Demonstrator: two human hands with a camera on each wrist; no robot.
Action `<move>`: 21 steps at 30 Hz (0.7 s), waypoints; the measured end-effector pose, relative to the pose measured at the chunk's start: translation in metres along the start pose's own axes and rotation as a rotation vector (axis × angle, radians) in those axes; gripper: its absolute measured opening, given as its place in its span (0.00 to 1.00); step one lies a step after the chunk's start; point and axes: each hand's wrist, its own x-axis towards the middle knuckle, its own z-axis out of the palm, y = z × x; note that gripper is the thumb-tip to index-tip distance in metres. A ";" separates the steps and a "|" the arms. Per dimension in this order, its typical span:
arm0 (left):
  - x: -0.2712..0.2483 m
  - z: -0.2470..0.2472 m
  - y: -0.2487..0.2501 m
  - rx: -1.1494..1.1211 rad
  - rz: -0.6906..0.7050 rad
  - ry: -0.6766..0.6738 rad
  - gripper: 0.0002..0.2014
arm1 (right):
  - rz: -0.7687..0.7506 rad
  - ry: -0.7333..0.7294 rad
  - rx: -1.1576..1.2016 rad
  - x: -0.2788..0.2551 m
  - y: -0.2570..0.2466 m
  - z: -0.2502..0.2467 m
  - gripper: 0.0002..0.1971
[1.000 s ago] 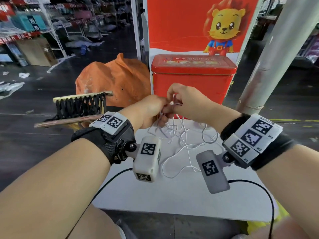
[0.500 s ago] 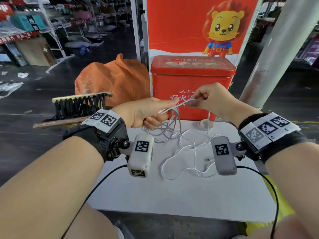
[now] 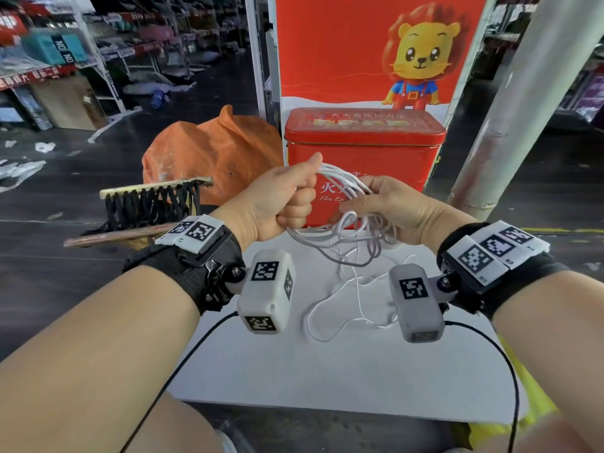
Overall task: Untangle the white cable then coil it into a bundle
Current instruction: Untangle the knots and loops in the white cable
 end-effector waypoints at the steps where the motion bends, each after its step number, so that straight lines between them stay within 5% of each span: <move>1: 0.000 -0.002 0.000 0.021 -0.008 0.004 0.23 | 0.005 0.036 -0.037 0.000 0.000 0.000 0.23; 5: 0.000 -0.003 0.000 0.112 -0.124 -0.045 0.23 | -0.049 0.266 -0.427 0.001 -0.002 -0.006 0.03; 8: -0.002 0.005 -0.001 0.143 -0.266 -0.168 0.22 | -0.119 0.448 -0.789 0.002 0.001 -0.018 0.08; 11: 0.000 0.011 -0.002 0.121 -0.336 -0.219 0.22 | -0.113 0.497 -0.909 0.004 0.009 -0.023 0.12; 13: 0.004 0.009 -0.003 0.095 -0.337 -0.196 0.22 | -0.079 0.495 -0.773 0.009 0.010 -0.022 0.03; 16: 0.009 -0.002 -0.007 0.064 -0.277 -0.090 0.23 | -0.021 0.424 -0.242 0.008 0.005 -0.018 0.07; 21: 0.018 -0.012 -0.015 0.046 -0.139 0.096 0.22 | -0.108 0.082 0.463 0.000 -0.005 -0.005 0.20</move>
